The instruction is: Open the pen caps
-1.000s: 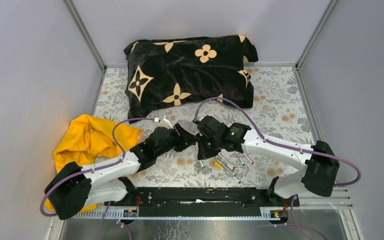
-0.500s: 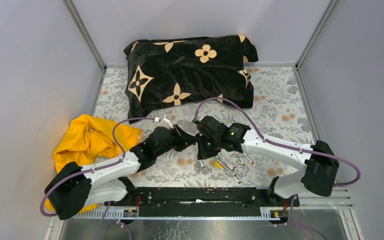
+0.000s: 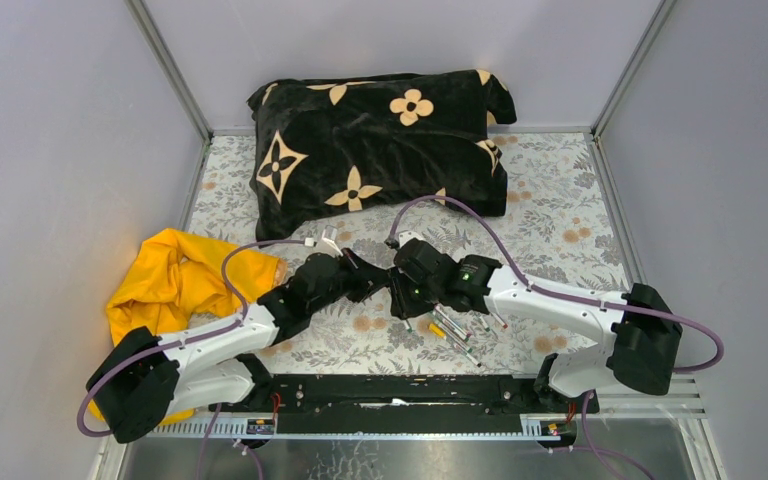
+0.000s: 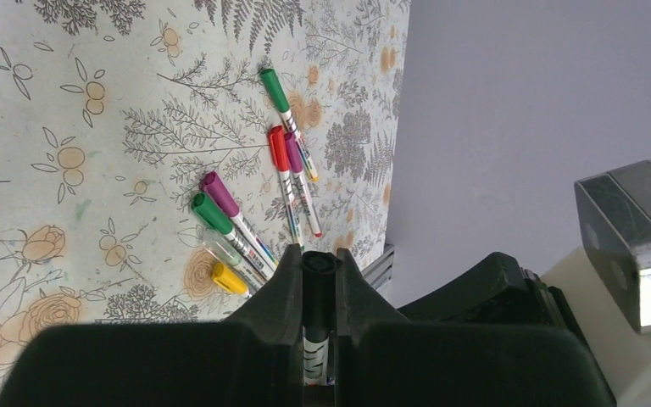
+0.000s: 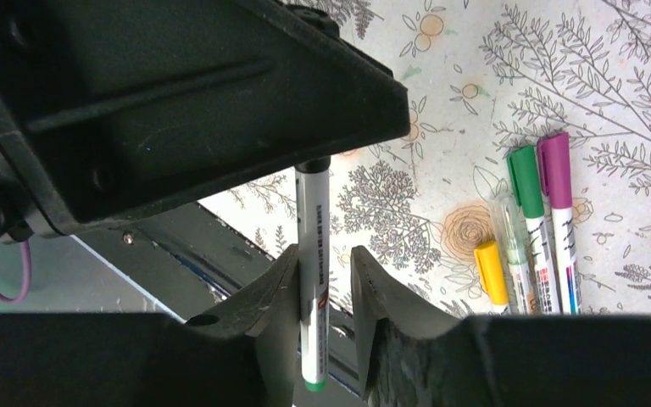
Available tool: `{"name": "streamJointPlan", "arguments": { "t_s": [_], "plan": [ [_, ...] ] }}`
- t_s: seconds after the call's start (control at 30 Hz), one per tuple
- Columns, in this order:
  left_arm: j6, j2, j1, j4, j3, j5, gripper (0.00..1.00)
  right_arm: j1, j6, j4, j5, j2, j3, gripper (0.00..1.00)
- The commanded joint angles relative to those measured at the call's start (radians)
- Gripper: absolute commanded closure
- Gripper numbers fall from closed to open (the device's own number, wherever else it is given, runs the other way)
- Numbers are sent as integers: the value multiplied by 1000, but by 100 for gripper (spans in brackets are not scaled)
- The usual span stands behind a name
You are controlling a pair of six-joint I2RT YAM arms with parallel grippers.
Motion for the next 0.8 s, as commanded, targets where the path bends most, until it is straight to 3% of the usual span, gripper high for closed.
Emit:
{"name": "streamJointPlan", "arguments": {
  "t_s": [0.0,0.23,0.4,0.6,0.77],
  "plan": [
    [-67,-18,6,40,-11,7,100,19,5,91,74,-35,-12,66],
    [-84,-61,6,13,-34,-15,100,21,8,139,96,-13,-3,71],
    [-54,-82,6,-44,-24,-76,100,22,15,73,123,27,41,100],
    [99,-48,18,-100,40,-220,100,25,38,47,112,36,9,100],
    [216,17,103,-90,73,-227,100,27,59,54,95,-12,-67,100]
  ]
}}
